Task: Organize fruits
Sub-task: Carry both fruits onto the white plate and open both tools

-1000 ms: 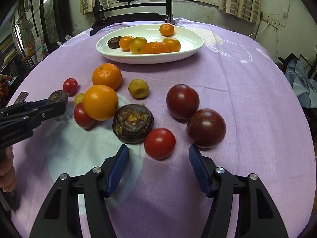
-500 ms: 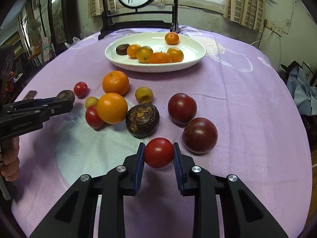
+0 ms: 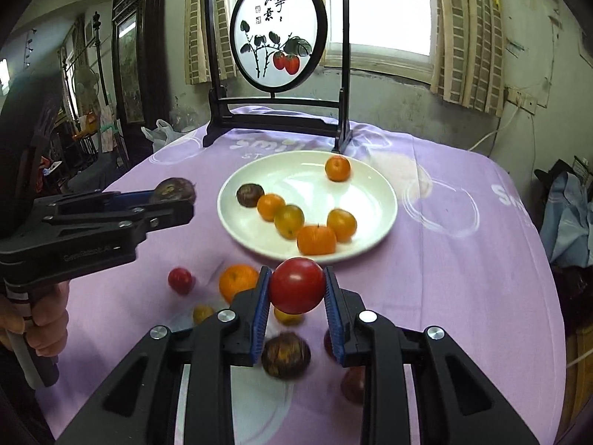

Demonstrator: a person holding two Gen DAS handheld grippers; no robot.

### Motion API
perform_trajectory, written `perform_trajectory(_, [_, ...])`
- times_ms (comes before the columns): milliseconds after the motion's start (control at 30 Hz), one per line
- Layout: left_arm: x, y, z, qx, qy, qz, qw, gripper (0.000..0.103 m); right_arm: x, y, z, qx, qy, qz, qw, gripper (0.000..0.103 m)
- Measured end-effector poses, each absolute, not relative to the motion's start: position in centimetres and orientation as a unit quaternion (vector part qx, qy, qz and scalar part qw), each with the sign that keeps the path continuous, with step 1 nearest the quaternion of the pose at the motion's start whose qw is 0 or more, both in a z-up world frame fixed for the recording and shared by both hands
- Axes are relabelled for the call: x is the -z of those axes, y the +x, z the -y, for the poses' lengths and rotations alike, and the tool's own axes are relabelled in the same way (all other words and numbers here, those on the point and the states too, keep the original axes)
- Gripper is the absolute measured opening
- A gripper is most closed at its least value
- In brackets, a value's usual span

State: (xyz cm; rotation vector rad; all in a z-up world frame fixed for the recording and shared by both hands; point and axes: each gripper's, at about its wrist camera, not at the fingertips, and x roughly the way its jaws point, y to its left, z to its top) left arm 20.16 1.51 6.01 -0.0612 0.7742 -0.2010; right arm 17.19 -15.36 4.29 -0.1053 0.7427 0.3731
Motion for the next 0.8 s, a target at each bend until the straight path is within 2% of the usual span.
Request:
perform_trajectory(267, [-3.5, 29.1, -0.6, 0.052, -0.014, -0.417, 0.908, 0.041, -2.4, 24.8, 12.6, -0.172, -0.07, -0.385, 0.904, 0.029])
perform_trajectory(533, [-0.3, 34.6, -0.3, 0.029, -0.025, -0.451, 0.892, 0.042, 0.8, 29.3, 10.8, -0.153, -0.074, -0.415, 0.894, 0.03])
perform_trajectory(567, [-0.1, 34.9, -0.4, 0.023, -0.029, -0.453, 0.891, 0.044, 0.9, 29.7, 11.0, -0.15, -0.065, -0.414, 0.895, 0.031])
perform_trajectory(600, [-0.1, 35.1, -0.4, 0.018, -0.032, -0.453, 0.891, 0.047, 0.9, 29.8, 11.2, -0.15, -0.057, -0.414, 0.896, 0.039])
perform_trajectory(667, [-0.5, 34.8, -0.4, 0.006, -0.032, -0.442, 0.896, 0.065, 0.9, 29.5, 11.8, -0.142, -0.046, -0.413, 0.898, 0.047])
perform_trajectory(800, [-2.0, 32.2, 0.0, 0.008, -0.01, -0.408, 0.913, 0.074, 0.1, 27.6, 12.9, -0.144, -0.045, -0.405, 0.902, 0.052])
